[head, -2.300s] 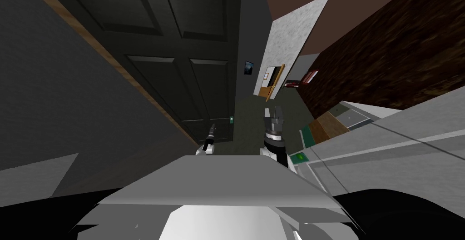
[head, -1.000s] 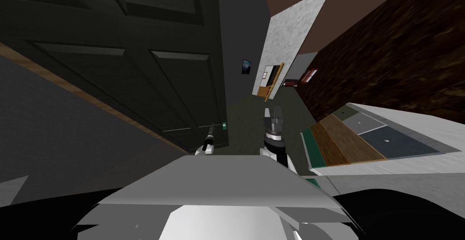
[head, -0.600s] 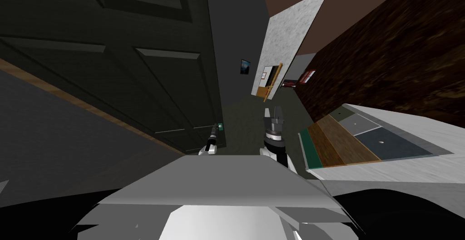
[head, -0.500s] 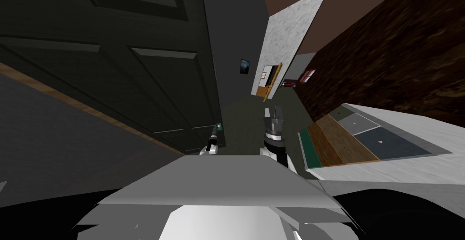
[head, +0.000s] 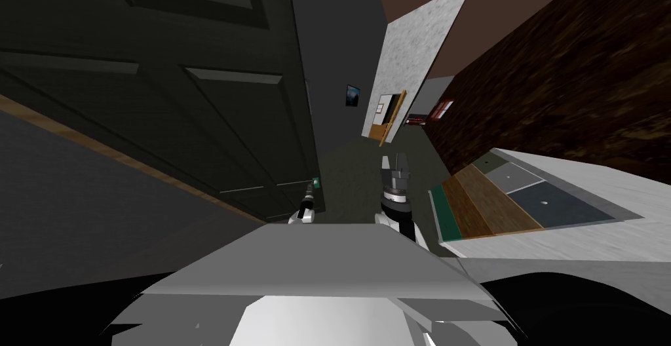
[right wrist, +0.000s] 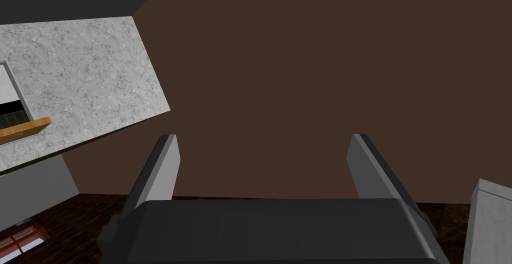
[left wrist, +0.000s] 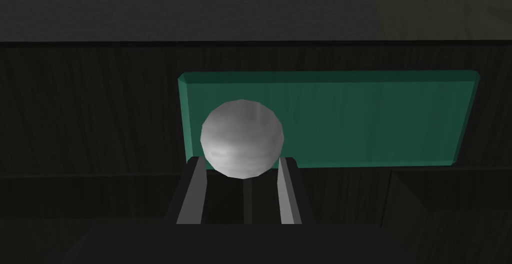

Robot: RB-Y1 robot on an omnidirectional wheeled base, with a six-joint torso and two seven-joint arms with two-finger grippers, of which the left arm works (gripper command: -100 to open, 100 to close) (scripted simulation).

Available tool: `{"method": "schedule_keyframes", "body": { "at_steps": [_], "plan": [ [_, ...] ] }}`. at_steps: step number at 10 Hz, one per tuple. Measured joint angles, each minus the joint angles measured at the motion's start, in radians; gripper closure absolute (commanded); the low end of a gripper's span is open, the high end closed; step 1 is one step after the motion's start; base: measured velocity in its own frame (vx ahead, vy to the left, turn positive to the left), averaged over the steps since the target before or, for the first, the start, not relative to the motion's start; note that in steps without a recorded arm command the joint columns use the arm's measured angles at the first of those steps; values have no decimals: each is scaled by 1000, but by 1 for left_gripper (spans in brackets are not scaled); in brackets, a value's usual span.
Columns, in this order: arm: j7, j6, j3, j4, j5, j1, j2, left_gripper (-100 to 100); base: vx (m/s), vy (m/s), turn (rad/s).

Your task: Push the door open

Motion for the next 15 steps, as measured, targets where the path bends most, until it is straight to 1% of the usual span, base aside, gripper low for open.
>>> {"method": "schedule_keyframes", "body": {
  "at_steps": [2,3,4,5,6,8,9,10,11,12,13,15],
  "plan": [
    [0,0,1,0,0,0,1,100,67,-10,40],
    [-8,9,9,-26,6,18,9,-100,123,72,118],
    [-18,18,-3,-52,18,38,21,-100,22,143,96],
    [-25,19,-17,-62,34,46,37,-100,-13,138,69],
    [-34,33,-28,-104,46,68,46,-100,6,108,83],
    [-56,42,-53,-138,80,94,55,-100,-1,56,101],
    [-66,39,-67,-144,99,103,53,-100,-36,-7,56],
    [-73,42,-76,-162,110,116,51,-100,-60,-46,61],
    [-80,46,-85,-175,122,124,46,-100,-84,-94,48],
    [-87,55,-96,-206,133,145,39,-100,-125,-117,47],
    [-95,63,-105,-226,143,158,29,-100,-166,-139,27],
    [-102,59,-115,-224,157,160,15,-100,-140,-126,20]
  ]
}}
